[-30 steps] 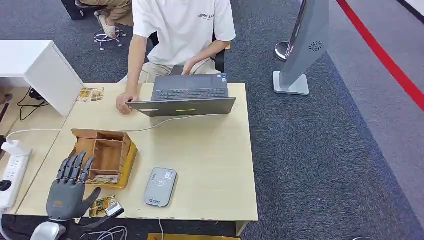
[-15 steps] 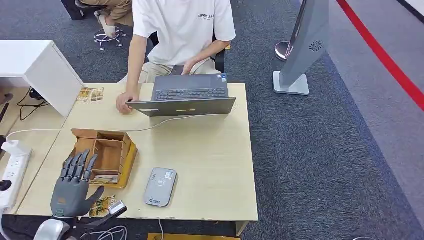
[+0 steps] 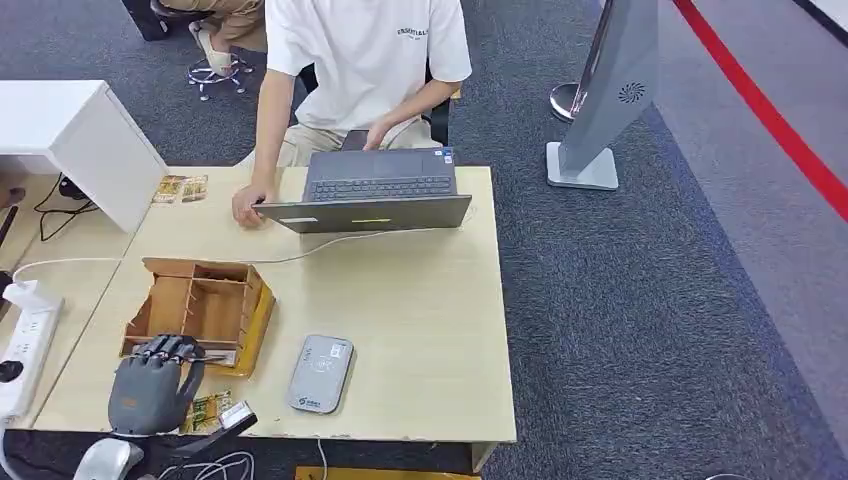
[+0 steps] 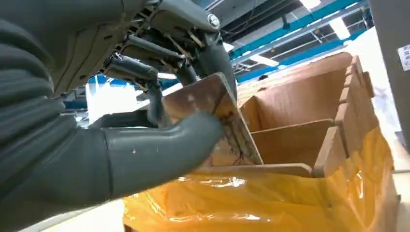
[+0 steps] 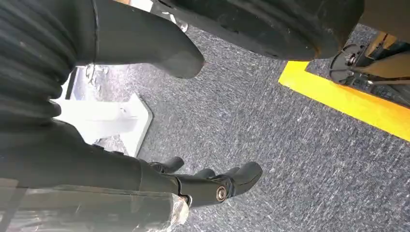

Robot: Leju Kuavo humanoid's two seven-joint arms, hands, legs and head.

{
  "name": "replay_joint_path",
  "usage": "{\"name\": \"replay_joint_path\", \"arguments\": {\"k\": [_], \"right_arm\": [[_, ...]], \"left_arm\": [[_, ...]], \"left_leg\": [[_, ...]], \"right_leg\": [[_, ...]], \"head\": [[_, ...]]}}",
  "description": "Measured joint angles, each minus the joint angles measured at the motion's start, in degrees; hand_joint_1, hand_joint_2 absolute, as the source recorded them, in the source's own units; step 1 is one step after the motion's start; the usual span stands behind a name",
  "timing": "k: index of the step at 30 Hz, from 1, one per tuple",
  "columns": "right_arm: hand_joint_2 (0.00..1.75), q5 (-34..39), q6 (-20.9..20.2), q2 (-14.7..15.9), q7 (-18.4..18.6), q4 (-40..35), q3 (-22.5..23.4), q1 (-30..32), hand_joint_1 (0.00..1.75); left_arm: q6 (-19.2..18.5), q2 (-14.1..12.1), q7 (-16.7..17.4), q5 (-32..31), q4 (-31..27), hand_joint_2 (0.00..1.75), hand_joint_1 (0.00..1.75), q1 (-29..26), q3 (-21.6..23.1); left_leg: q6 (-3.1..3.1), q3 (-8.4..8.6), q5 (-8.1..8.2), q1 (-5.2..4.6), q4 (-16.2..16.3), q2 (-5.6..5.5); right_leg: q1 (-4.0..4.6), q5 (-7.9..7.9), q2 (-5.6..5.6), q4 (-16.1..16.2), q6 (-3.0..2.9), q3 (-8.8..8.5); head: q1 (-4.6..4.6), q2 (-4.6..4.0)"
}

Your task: Pass the card to the sensor for recognition and then transmit it.

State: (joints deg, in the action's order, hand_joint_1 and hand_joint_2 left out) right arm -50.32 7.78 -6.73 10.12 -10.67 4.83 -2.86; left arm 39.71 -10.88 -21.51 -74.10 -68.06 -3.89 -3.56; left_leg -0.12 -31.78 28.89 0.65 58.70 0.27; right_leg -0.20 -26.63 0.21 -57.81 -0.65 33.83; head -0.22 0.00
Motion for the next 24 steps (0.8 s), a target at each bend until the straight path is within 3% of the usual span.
{"name": "replay_joint_path", "arguments": {"k": [12, 16, 20, 24], "right_arm": [[1.75, -0.6, 0.1, 0.1, -0.1, 0.0, 0.2, 0.0, 0.00], [1.75, -0.7, 0.3, 0.1, 0.0, 0.0, 0.9, 0.1, 0.00], [1.75, -0.6, 0.5, 0.2, 0.0, 0.0, 1.5, 0.2, 0.00], [1.75, 0.2, 0.5, 0.4, 0.0, 0.0, 2.6, 0.3, 0.00]], "left_arm": [[0.0, -1.5, 2.2, 2.0, 0.6, 1.75, 1.75, 1.0, 3.1], [-0.8, -2.0, 4.9, 2.0, -0.9, 1.75, 1.75, 0.9, 5.0], [-7.8, -3.1, 7.7, 3.1, -8.4, 1.75, 1.75, 0.0, 8.5], [-17.1, -5.2, 10.4, 1.4, -17.3, 1.75, 1.75, -0.2, 13.0]], "left_leg": [[-0.01, 0.00, -0.01, 0.00, 0.0, 0.00], [-0.01, -0.01, -0.02, 0.00, 0.0, -0.01], [-0.01, -0.01, -0.01, 0.00, 0.0, -0.02], [-0.01, -0.02, -0.01, -0.01, 0.0, -0.02]], "right_leg": [[0.00, 0.00, 0.00, 0.0, 0.00, -0.01], [0.00, 0.00, -0.01, 0.0, 0.00, -0.01], [0.00, 0.00, -0.01, 0.0, 0.00, 0.00], [0.00, 0.01, -0.02, 0.0, 0.00, 0.01]], "head": [[0.00, 0.00], [0.00, 0.00], [0.00, 0.00], [0.02, 0.00]]}}
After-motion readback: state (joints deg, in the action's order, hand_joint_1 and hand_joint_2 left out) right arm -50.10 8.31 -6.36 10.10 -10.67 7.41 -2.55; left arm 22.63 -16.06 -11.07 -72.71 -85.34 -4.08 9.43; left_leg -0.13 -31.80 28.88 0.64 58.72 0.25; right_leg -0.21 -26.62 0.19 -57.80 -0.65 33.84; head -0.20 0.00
